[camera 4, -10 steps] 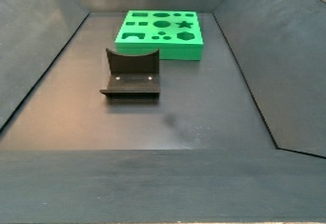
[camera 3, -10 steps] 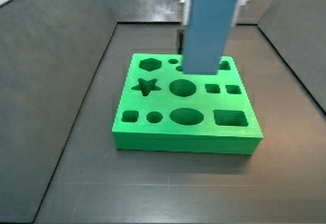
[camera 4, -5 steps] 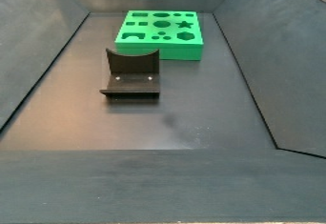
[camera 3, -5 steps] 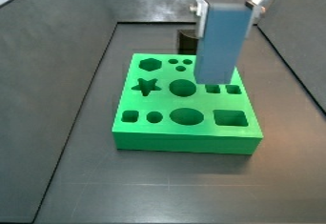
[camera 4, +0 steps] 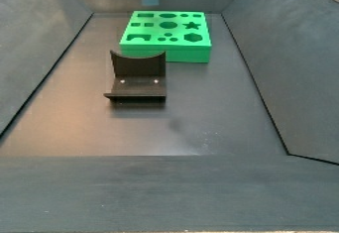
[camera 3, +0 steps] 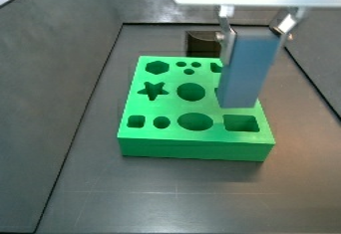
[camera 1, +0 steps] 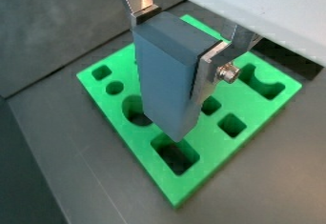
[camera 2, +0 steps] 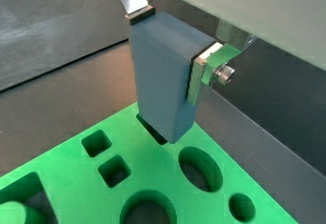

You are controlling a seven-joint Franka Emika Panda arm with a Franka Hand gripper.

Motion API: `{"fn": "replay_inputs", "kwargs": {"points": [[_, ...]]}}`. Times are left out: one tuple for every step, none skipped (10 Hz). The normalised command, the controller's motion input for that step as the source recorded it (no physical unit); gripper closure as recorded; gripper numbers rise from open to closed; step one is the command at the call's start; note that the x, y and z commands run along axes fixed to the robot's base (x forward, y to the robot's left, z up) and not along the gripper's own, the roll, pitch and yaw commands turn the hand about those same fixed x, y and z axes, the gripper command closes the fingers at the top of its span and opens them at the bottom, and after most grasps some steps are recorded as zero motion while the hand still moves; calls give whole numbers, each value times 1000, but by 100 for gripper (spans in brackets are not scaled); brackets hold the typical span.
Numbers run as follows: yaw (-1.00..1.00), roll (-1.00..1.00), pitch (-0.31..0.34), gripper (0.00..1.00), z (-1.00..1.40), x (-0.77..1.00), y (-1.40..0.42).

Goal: Pick up the rectangle object. Move up. Place the rectangle object on the fixture. Regrasp the rectangle object. Move to above the board. Insert the rectangle object.
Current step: Insert the rectangle object.

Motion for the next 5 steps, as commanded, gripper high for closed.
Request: {"fn": "replay_inputs", "kwargs": {"points": [[66, 134, 0, 100, -317, 811, -229], [0, 133, -17, 100, -354, 709, -243], [-34, 87, -43, 100, -317, 471, -277], [-51, 53, 0, 100, -146, 194, -103], [0, 64, 0, 100, -51, 57, 0]]}}
